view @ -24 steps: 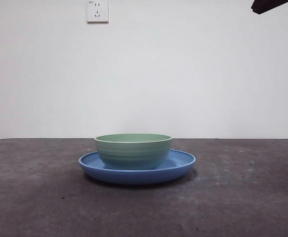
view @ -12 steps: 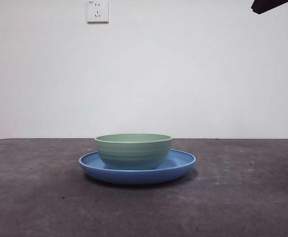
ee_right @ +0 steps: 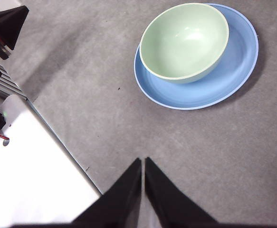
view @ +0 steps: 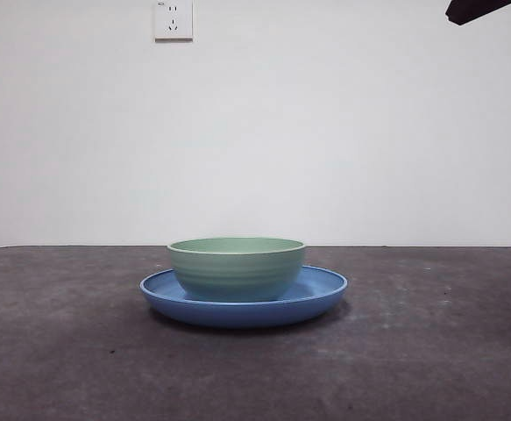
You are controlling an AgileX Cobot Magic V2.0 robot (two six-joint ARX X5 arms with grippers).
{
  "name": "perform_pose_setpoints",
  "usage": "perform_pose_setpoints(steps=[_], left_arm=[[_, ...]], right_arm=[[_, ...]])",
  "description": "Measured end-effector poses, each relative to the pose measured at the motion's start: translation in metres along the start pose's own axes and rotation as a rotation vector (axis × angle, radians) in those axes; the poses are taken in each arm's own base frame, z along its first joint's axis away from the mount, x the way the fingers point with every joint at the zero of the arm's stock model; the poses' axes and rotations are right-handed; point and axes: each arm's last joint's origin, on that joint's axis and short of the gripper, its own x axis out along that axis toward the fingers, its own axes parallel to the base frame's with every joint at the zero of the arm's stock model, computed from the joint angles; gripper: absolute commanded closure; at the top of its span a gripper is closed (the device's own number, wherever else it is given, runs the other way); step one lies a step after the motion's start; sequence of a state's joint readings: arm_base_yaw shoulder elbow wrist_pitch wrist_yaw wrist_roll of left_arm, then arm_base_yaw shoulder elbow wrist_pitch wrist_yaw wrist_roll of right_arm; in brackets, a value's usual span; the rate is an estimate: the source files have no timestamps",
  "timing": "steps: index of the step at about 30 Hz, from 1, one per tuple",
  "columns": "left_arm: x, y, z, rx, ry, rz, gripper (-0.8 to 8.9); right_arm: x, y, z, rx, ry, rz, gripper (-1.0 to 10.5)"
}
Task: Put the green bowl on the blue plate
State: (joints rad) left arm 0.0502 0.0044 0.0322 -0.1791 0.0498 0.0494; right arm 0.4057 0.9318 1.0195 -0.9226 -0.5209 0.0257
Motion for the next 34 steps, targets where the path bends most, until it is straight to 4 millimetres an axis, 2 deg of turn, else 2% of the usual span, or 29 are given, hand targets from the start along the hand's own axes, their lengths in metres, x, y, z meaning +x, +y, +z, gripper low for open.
perform_pose_setpoints(steps=[10,13,17,20,24,34], left_arm=[[0.0,0.0,0.0,-0.007,0.0,0.0,8.04],[0.0,0.0,0.0,-0.007,0.0,0.0,8.04],[0.0,0.0,0.0,-0.007,0.0,0.0,8.04],[0.0,0.0,0.0,-0.007,0.0,0.0,8.04],[0.0,0.0,0.0,-0.007,0.0,0.0,8.04],[0.0,0.0,0.0,-0.007,0.0,0.0,8.04]], right_arm=[[-0.002,-0.001,0.0,0.0,-0.009,-0.012,9.4],[-0.014,-0.002,-0.002,-0.033,-0.066,-0.047,9.4],[-0.039,-0.003,-0.006,-0.096,-0.268,-0.135,9.4],[-0.05,-0.008,-0.019,-0.127,-0.411,-0.216,9.4],[-0.049,-0.017,-0.048,-0.164,-0.567,-0.352,9.4],[-0.008,-0.047,-0.116,-0.221,-0.79,-0.592,9.4]])
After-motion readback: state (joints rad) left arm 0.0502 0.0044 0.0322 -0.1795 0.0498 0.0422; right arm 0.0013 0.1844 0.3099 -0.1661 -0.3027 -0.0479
